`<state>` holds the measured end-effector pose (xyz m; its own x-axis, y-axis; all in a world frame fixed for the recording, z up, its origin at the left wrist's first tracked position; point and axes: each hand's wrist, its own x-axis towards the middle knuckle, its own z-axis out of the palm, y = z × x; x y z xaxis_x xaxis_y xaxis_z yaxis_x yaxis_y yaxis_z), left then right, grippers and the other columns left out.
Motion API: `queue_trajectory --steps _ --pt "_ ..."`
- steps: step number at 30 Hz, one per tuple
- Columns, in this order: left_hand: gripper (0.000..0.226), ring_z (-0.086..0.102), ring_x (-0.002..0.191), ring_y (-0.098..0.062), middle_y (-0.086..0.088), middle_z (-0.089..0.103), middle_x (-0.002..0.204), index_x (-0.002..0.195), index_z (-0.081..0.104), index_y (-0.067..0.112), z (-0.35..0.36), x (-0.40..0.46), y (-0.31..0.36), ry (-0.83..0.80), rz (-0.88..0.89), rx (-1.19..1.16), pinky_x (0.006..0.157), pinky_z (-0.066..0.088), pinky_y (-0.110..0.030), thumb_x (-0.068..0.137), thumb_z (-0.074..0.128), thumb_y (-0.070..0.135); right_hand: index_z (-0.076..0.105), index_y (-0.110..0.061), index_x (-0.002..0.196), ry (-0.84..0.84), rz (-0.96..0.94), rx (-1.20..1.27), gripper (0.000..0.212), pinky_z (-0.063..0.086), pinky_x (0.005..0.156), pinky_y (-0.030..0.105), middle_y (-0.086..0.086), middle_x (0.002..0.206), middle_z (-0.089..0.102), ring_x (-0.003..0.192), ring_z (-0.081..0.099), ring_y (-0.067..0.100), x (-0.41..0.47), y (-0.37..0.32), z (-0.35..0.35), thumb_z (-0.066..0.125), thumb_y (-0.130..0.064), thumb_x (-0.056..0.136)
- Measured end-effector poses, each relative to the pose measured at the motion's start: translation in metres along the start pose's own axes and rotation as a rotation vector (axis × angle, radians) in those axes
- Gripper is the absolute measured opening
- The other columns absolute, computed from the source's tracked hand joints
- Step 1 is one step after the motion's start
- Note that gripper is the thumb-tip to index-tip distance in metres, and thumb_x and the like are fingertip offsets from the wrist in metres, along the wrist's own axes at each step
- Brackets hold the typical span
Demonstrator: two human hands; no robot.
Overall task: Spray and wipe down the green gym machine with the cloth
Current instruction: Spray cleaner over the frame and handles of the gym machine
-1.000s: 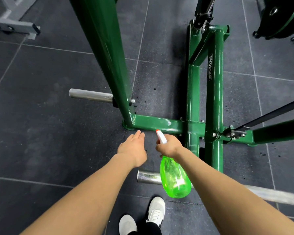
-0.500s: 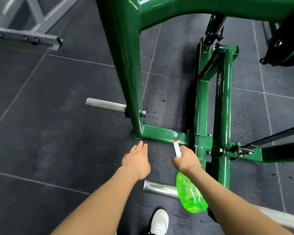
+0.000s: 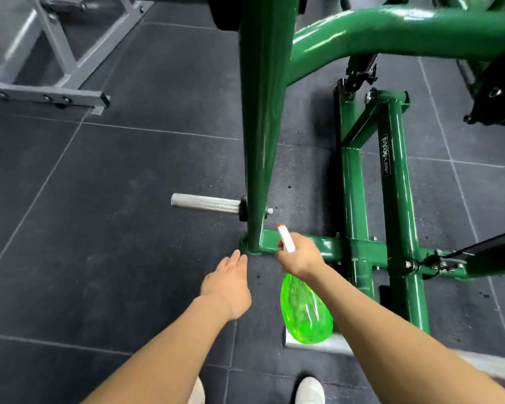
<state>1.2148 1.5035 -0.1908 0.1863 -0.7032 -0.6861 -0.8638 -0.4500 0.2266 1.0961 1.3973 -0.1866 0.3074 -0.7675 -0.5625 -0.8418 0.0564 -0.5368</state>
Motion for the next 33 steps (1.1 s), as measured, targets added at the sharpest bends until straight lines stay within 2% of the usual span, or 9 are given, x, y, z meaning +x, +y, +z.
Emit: queue_trajectory --steps 3,6,9,12,17,20,22,28,33 --pt "0.068 0.000 0.149 -0.017 0.003 -0.009 0.162 0.155 0.000 0.015 -0.014 -0.003 -0.022 0.004 0.008 0.018 0.118 0.022 -0.038 0.098 0.037 0.016 0.060 -0.005 0.114 0.005 -0.012 -0.010 0.028 0.042 0.081 0.027 0.012 0.114 0.064 0.106 0.059 0.029 -0.012 -0.012 0.008 0.054 -0.011 0.088" --pt "0.068 -0.001 0.149 -0.017 0.002 -0.009 0.162 0.155 0.000 0.014 -0.029 -0.007 -0.037 0.007 0.028 0.028 0.118 0.021 -0.038 0.099 0.038 0.018 0.059 -0.006 0.112 -0.011 -0.027 -0.025 0.026 0.039 0.077 0.027 0.011 0.112 0.063 0.104 0.057 0.028 -0.022 -0.028 0.018 0.055 -0.012 0.087" --pt "0.068 0.000 0.149 -0.017 0.002 -0.009 0.162 0.155 0.000 0.014 -0.046 -0.010 -0.053 0.023 0.047 0.041 0.118 0.020 -0.037 0.099 0.038 0.019 0.053 -0.014 0.090 -0.028 -0.062 -0.043 0.009 0.031 0.064 0.029 0.007 0.094 0.058 0.087 0.052 0.026 -0.026 -0.052 0.032 0.056 -0.010 0.083" --pt "0.068 0.000 0.149 -0.017 0.002 -0.008 0.162 0.155 0.002 0.014 -0.060 -0.013 -0.068 0.050 0.062 0.039 0.118 0.021 -0.037 0.098 0.039 0.018 0.039 -0.018 0.074 -0.029 -0.037 -0.063 0.018 0.028 0.062 0.027 0.005 0.087 0.053 0.081 0.048 0.026 -0.024 -0.080 0.043 0.051 -0.009 0.084" --pt "0.067 -0.001 0.149 -0.017 0.003 -0.009 0.162 0.155 0.001 0.014 -0.077 -0.022 -0.102 0.063 0.056 0.046 0.118 0.022 -0.038 0.099 0.038 0.018 0.051 -0.009 0.097 0.012 0.013 -0.080 0.009 0.036 0.072 0.030 0.017 0.112 0.061 0.104 0.056 0.034 -0.023 -0.112 0.060 0.049 -0.011 0.089" --pt "0.067 -0.001 0.149 -0.016 0.004 -0.009 0.162 0.155 0.001 0.015 -0.083 -0.030 -0.121 0.066 0.055 0.032 0.118 0.022 -0.036 0.099 0.038 0.022 0.049 -0.010 0.088 -0.021 0.028 -0.101 0.003 0.033 0.070 0.029 0.015 0.103 0.057 0.095 0.054 0.031 -0.024 -0.121 0.071 0.050 -0.013 0.088" --pt "0.067 -0.001 0.149 -0.017 0.004 -0.009 0.162 0.155 0.001 0.015 -0.084 -0.036 -0.131 0.065 0.054 0.033 0.118 0.022 -0.036 0.100 0.038 0.024 0.037 -0.016 0.073 -0.039 0.002 -0.130 0.020 0.029 0.067 0.027 0.011 0.095 0.052 0.084 0.046 0.025 -0.025 -0.128 0.078 0.050 -0.013 0.088" --pt "0.067 0.000 0.149 -0.016 0.003 -0.008 0.162 0.155 0.002 0.014 -0.092 -0.046 -0.156 0.090 0.033 0.009 0.118 0.022 -0.037 0.099 0.038 0.023 0.040 -0.015 0.086 -0.109 -0.097 -0.202 0.013 0.032 0.071 0.026 0.014 0.115 0.060 0.108 0.056 0.031 -0.024 -0.172 0.098 0.052 -0.015 0.090" --pt "0.067 0.002 0.149 -0.016 0.001 -0.009 0.162 0.154 0.001 0.013 -0.100 -0.053 -0.163 0.153 0.047 -0.017 0.117 0.023 -0.035 0.099 0.039 0.019 0.048 -0.012 0.097 -0.037 -0.054 -0.116 0.012 0.037 0.074 0.028 0.012 0.107 0.060 0.106 0.057 0.031 -0.023 -0.180 0.107 0.053 -0.012 0.086"
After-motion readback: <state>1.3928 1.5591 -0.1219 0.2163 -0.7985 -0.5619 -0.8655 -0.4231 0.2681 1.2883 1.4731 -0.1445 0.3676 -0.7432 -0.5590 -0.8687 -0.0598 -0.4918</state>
